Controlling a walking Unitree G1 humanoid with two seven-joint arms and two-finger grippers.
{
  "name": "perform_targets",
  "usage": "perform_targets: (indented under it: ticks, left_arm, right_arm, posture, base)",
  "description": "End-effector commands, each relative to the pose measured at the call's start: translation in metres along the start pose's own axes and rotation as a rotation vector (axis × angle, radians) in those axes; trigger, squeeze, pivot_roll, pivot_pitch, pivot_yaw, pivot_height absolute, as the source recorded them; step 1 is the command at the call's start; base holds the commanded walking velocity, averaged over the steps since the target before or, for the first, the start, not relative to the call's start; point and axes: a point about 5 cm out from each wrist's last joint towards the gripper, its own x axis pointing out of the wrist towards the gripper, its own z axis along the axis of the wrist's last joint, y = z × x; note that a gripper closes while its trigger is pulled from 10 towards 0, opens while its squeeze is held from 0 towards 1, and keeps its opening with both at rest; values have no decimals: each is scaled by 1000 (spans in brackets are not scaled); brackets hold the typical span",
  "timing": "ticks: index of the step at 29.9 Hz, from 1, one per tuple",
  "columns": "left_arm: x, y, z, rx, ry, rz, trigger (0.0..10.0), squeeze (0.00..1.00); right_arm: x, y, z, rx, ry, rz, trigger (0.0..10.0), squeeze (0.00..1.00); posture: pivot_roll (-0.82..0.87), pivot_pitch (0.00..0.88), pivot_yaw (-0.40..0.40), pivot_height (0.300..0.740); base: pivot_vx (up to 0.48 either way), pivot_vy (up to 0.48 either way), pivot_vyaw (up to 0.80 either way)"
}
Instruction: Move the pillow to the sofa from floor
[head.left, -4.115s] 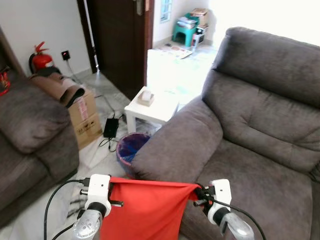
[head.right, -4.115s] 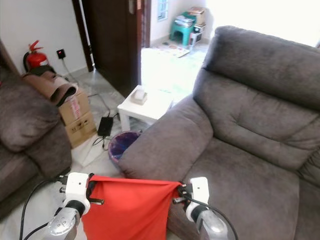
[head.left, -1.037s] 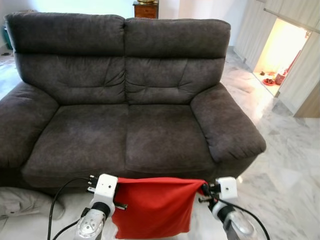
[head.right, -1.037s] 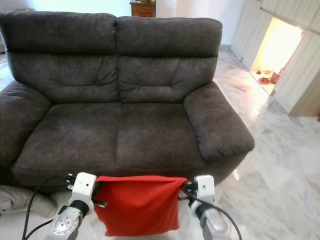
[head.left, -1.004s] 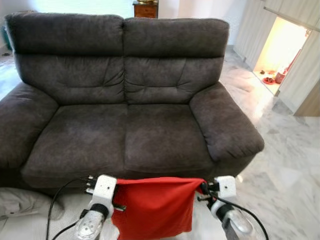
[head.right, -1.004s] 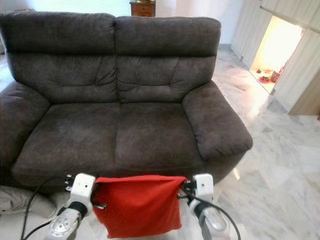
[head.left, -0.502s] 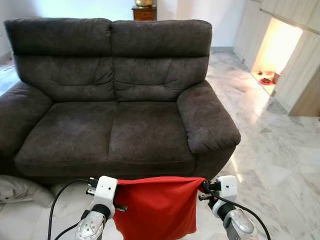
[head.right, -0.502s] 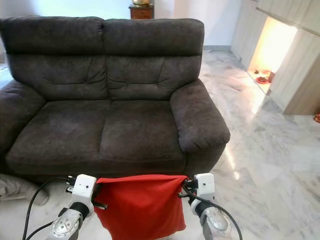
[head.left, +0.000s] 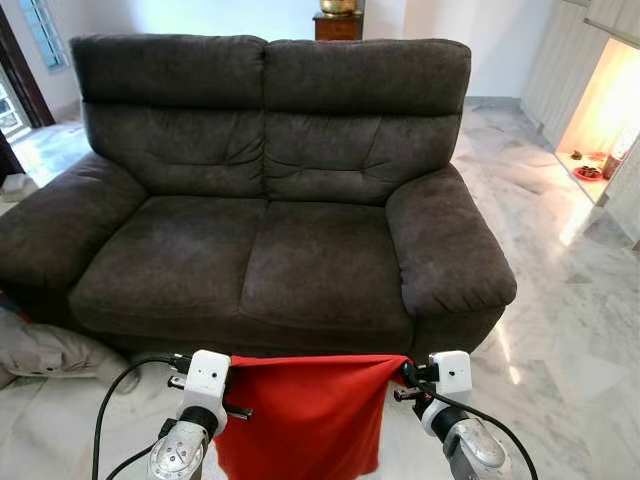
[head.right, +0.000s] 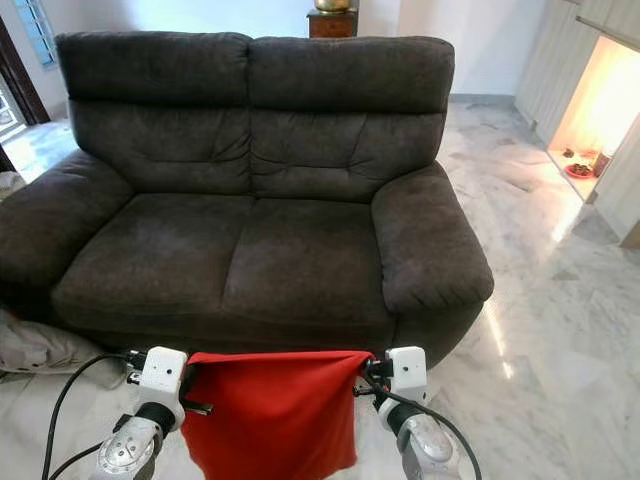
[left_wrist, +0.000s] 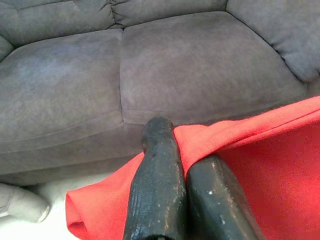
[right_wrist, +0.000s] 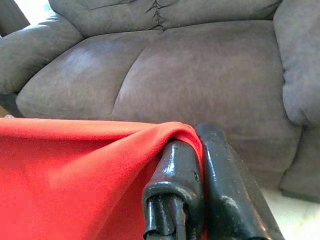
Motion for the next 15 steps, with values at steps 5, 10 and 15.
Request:
perform_targets:
  ticks: [5,10,15]
  left_arm:
    - [-1,47,18,6,-81,168,10000,0]
    - [-5,49,16,9,-77,165,10000,0]
    - [-5,52,22,16,-100,184,10000,0]
  right_arm:
    - [-3,-24,20,44,-105,-143,10000,0]
    - [1,-21,28,73,-146,-140,10000,0]
    - [7,-17,39,70,-188,-122,10000,0]
  posture:
    - [110,9,4,740]
    - [106,0,7,740]
    - [108,0,0,740]
  base:
    - [322,0,0]
    - [364,0,0]
    - [385,0,0]
